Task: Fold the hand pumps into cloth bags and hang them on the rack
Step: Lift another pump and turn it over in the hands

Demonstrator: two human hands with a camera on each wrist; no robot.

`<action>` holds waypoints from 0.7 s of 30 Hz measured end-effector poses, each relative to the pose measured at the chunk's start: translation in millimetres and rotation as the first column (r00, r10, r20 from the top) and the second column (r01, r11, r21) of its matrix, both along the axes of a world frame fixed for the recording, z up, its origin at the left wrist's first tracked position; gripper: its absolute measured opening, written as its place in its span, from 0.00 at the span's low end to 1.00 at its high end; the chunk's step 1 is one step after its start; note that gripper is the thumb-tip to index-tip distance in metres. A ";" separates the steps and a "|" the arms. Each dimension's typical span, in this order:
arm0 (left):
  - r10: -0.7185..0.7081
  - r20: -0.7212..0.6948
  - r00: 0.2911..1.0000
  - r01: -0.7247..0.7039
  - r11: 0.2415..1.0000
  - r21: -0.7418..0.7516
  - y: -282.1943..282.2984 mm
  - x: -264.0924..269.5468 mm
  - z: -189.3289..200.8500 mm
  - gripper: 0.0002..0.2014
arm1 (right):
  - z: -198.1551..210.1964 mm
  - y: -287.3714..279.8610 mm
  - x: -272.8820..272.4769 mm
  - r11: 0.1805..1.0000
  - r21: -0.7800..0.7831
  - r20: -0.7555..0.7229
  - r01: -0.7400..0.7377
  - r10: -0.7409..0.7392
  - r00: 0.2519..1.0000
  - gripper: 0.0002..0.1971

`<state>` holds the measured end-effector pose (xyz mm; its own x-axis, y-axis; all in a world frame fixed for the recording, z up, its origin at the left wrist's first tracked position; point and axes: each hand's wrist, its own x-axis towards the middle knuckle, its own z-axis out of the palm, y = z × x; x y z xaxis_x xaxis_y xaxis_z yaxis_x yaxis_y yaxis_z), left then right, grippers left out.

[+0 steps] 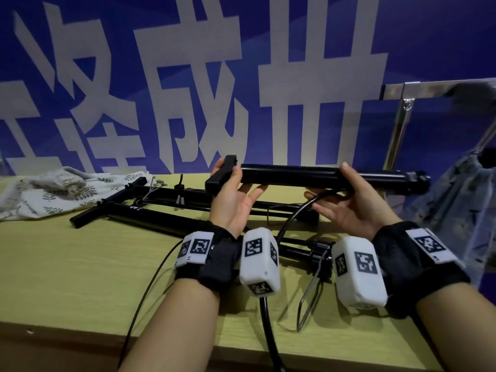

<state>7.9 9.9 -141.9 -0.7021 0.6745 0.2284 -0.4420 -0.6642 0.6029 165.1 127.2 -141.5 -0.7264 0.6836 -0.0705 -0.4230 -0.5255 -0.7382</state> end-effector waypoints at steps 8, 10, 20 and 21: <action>-0.229 -0.302 0.925 0.148 0.952 -0.268 -18.9 8.0 14.6 0.29 | 28.1 -3.4 17.2 0.946 -0.192 0.063 0.262 -0.255 0.965 0.12; -0.273 -0.330 0.904 0.147 0.922 -0.359 -30.4 7.7 26.0 0.20 | 34.7 -9.2 19.4 0.934 -0.212 0.037 0.289 -0.288 0.957 0.11; -0.461 -0.507 0.728 0.109 0.808 -0.579 -60.3 28.8 60.3 0.22 | 61.9 -70.8 2.6 0.942 -0.276 -0.140 0.193 -0.238 0.961 0.06; -0.475 -0.530 0.702 0.105 0.806 -0.583 -60.6 32.0 64.5 0.24 | 65.2 -75.2 1.8 0.937 -0.281 -0.135 0.208 -0.254 0.958 0.06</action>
